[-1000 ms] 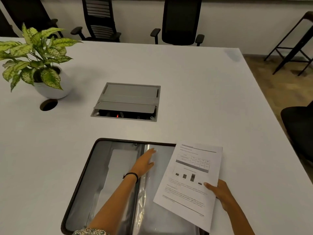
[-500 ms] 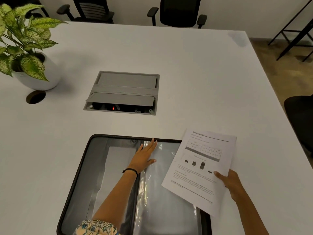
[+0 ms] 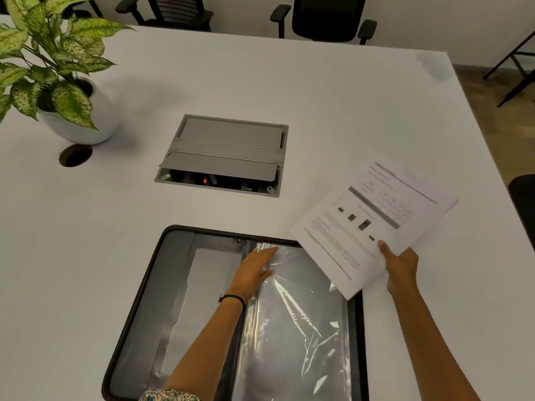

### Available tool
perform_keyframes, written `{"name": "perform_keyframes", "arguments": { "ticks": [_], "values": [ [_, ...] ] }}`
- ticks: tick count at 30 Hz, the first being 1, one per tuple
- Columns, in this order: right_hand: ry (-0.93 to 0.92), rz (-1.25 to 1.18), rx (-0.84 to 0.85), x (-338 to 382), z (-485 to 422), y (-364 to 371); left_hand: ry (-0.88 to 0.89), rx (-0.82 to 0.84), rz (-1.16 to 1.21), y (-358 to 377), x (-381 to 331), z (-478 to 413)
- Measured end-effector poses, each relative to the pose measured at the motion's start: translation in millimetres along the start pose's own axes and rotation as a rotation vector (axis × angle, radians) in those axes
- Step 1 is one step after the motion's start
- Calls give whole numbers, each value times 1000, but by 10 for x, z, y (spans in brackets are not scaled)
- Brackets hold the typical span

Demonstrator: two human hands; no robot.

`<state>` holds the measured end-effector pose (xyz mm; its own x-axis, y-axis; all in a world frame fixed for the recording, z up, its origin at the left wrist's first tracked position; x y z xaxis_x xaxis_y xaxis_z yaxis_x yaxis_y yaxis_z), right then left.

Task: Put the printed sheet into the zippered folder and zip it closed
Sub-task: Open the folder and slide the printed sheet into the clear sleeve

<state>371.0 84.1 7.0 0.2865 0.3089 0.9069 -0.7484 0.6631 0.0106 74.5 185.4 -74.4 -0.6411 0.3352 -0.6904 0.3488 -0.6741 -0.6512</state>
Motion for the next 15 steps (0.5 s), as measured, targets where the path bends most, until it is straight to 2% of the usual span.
{"name": "perform_keyframes", "arguments": {
  "ticks": [8,11,15],
  "values": [
    [-29,-167,-41,193,-288,512,1,89,-177,-81,-23,-179],
    [-27,-224,-23,202,-373,679,-9,126,-164,-79,-37,-215],
    [-12,-247,-5,189,-470,909,-22,63,-132,-110,-107,-267]
  ]
}}
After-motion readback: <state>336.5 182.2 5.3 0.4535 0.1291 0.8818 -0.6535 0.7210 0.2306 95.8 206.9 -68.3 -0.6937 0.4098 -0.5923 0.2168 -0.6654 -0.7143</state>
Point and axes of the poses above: each hand's wrist, its own z-axis away from the middle knuckle, its own y-axis out of the palm, x = y × z, the point moved 2 cm from there along -z, towards the middle knuckle, and after that the axes turned 12 degrees about x, right-handed, at the moved point
